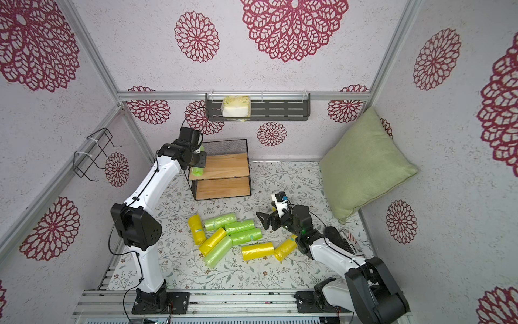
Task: Sort the rolls of trash bags by color and place them on the shelf
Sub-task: Place the roll of trash bags on the shelf.
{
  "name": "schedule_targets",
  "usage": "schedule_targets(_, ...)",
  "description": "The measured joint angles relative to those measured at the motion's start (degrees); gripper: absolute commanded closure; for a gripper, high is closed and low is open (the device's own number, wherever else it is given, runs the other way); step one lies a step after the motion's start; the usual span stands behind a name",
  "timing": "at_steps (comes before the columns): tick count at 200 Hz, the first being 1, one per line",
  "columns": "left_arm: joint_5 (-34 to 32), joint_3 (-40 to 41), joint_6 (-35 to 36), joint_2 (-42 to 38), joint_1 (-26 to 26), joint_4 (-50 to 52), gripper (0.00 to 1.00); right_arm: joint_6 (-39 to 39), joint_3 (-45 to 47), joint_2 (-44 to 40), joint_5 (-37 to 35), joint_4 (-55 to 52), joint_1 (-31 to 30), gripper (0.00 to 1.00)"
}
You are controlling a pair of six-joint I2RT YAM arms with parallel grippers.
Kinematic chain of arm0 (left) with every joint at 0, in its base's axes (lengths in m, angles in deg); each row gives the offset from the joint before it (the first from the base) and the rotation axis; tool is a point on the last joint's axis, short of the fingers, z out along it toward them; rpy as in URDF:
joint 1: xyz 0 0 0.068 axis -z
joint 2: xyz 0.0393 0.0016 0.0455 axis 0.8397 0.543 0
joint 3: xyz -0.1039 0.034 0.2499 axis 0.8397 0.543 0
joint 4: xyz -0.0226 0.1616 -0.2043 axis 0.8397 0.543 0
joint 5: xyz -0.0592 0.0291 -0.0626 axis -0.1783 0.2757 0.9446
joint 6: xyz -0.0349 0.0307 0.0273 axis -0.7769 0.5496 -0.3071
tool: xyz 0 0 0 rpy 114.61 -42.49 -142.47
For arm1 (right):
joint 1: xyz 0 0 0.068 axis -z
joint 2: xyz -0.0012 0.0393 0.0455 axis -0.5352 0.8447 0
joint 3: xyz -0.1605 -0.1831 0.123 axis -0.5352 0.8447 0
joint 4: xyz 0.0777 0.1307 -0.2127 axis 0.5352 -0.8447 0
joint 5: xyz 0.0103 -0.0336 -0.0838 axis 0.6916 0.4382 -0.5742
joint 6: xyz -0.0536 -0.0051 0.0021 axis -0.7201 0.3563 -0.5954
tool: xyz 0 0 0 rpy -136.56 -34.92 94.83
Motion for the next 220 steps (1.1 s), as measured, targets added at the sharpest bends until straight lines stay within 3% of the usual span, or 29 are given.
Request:
schedule_targets(54, -4.83, -11.23, 3.72, 9.90, -0.04, 7.63, 0.52, -0.02, 0.07, 0.00, -0.02, 0.00, 0.20, 0.05)
schedule_targets(220, -6.19, -12.90, 5.49, 10.67, 0.02, 11.52, 0.30, 0.68, 1.88, 0.44, -0.04, 0.46, 0.31, 0.05)
